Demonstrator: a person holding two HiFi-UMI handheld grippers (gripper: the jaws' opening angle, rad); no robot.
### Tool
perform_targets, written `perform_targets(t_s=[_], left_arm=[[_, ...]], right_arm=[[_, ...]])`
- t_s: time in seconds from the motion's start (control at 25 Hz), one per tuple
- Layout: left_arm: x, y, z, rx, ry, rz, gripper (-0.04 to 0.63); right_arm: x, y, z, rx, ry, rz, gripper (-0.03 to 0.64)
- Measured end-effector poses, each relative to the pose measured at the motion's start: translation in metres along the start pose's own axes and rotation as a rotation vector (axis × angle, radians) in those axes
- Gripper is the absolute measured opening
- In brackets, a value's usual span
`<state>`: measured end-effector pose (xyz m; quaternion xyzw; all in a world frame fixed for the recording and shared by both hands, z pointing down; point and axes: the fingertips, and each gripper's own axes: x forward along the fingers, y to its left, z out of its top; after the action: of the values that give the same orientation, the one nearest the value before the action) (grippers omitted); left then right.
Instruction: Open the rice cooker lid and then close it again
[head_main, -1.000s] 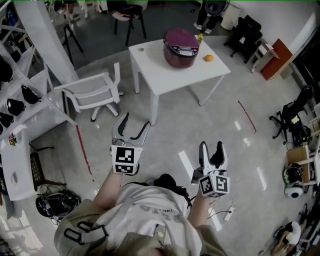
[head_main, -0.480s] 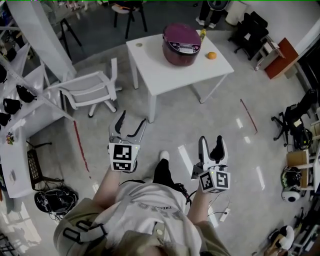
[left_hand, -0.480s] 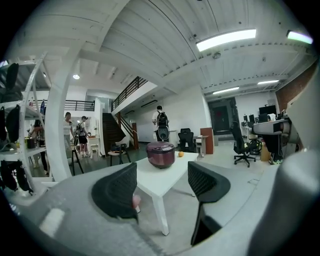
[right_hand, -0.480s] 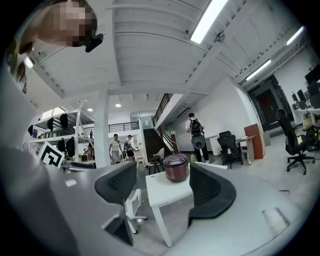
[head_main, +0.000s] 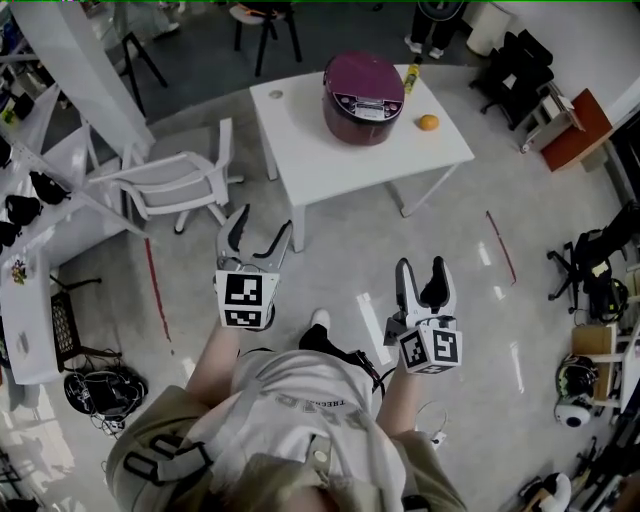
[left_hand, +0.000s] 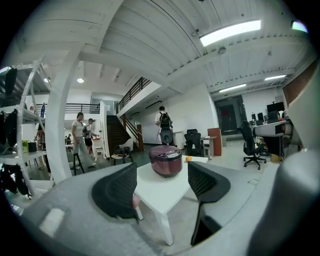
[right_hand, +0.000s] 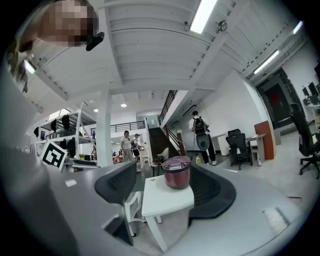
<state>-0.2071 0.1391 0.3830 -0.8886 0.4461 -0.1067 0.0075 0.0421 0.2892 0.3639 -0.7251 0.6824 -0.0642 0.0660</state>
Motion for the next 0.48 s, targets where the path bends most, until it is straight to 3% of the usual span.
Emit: perform_targets(t_s=[0.48], left_arm=[[0.092,-0.017,0.009,-0.017,0.017,0.066,0.327]], right_arm=[[0.091,-0.056,-0.001,-0.012,0.046,0.114,0.307]])
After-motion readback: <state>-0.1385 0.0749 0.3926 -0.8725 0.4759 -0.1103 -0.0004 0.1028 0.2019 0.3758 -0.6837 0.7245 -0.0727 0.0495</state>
